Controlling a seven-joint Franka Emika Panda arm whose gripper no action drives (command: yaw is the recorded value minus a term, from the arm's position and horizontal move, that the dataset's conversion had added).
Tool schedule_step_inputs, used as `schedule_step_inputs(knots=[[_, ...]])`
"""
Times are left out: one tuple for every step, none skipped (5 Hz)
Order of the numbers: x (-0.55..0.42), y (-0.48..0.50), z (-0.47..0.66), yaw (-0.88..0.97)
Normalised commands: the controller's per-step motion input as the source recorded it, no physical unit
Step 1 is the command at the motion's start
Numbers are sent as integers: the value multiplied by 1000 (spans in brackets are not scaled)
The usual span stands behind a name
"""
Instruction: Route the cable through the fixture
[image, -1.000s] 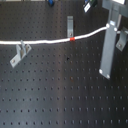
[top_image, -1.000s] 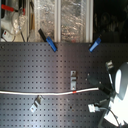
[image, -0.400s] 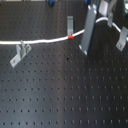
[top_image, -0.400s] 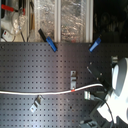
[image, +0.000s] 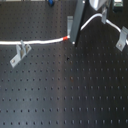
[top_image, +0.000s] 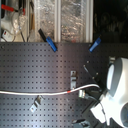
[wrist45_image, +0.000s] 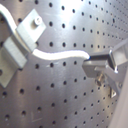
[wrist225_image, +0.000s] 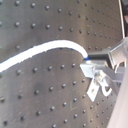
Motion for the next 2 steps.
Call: schedule_step_inputs(knots=[[-315, 354, -64, -51], [28, 25, -1, 0]])
